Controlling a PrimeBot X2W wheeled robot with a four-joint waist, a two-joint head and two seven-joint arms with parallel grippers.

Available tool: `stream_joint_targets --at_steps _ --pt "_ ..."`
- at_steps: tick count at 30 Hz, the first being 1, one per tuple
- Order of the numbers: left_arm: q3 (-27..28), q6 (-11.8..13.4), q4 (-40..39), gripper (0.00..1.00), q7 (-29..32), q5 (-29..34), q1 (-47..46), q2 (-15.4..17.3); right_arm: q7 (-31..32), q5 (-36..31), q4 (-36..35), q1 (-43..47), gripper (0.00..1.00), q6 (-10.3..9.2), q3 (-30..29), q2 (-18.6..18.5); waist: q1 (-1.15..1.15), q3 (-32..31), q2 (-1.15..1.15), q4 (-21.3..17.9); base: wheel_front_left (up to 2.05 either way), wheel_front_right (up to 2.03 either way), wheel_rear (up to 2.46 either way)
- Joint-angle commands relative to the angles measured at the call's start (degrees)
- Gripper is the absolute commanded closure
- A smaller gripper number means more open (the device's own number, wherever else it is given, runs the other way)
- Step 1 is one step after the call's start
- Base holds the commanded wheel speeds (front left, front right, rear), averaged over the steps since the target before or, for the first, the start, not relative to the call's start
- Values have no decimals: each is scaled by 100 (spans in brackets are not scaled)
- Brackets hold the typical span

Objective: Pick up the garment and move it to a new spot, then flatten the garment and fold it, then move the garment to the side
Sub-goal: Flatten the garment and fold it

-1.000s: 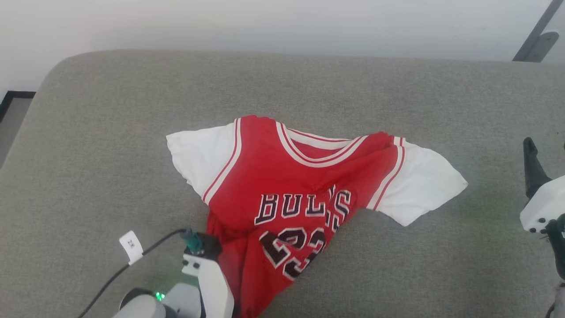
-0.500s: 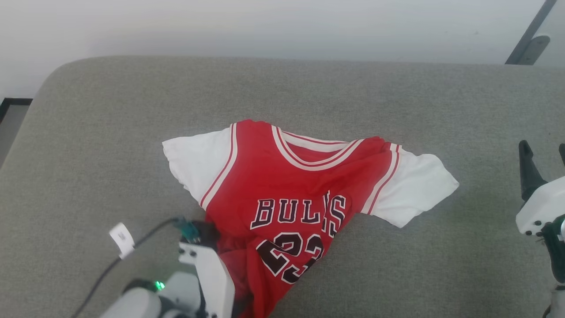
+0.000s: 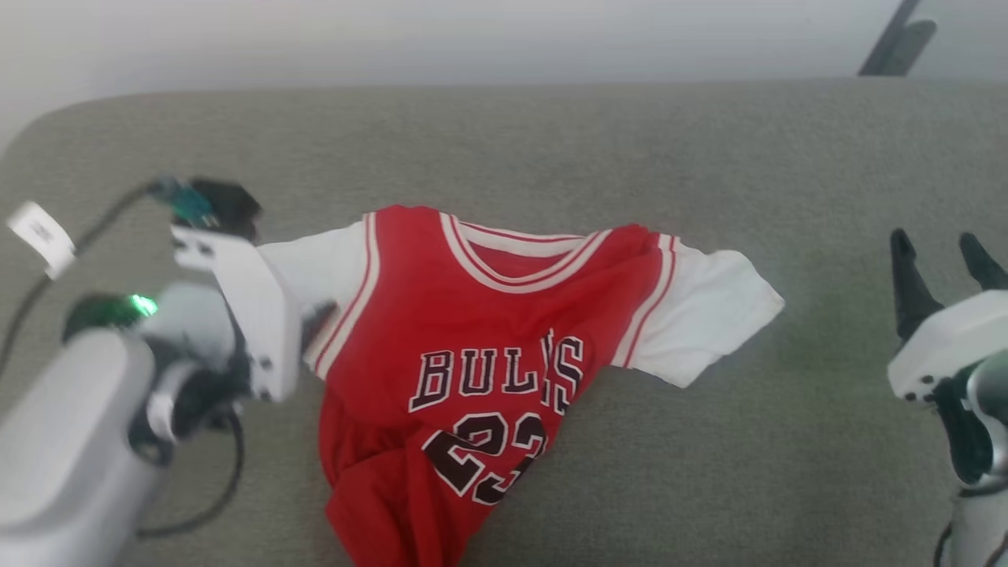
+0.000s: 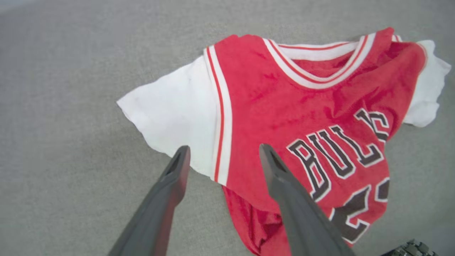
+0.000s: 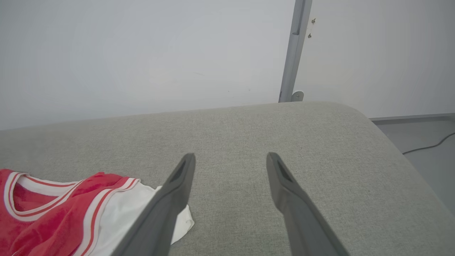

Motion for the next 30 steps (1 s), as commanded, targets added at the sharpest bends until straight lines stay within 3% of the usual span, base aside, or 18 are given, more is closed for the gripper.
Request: stream_joint_targets --at_steps 1,8,13,27,28,29,30 --pt "32 -73 176 0 -79 68 -174 10 -52 26 39 -93 0 1 45 23 0 141 0 -145 0 0 0" --pt "-72 -649 1858 0 -609 446 -1092 26 -178 67 253 -404 0 1 318 69 0 494 0 -502 0 0 0" --pt "-145 -886 2963 0 -819 610 -1560 37 -224 118 338 -586 0 1 517 66 0 773 0 -700 0 0 0" --pt "-27 -839 5014 0 -303 339 -2098 -119 -3 337 281 -750 0 1 636 -77 0 1205 0 -796 0 0 0" --pt "-43 -818 5137 28 -168 304 -2090 -137 55 387 281 -757 0 1 641 -76 0 1219 0 -775 0 0 0" --pt "-76 -870 5211 93 -13 251 -2060 -192 139 437 288 -756 0 1 645 -67 0 1228 0 -751 0 0 0" --pt "-109 -903 5262 100 102 215 -2056 -249 234 468 284 -756 0 1 673 -78 0 1237 0 -723 0 0 0"
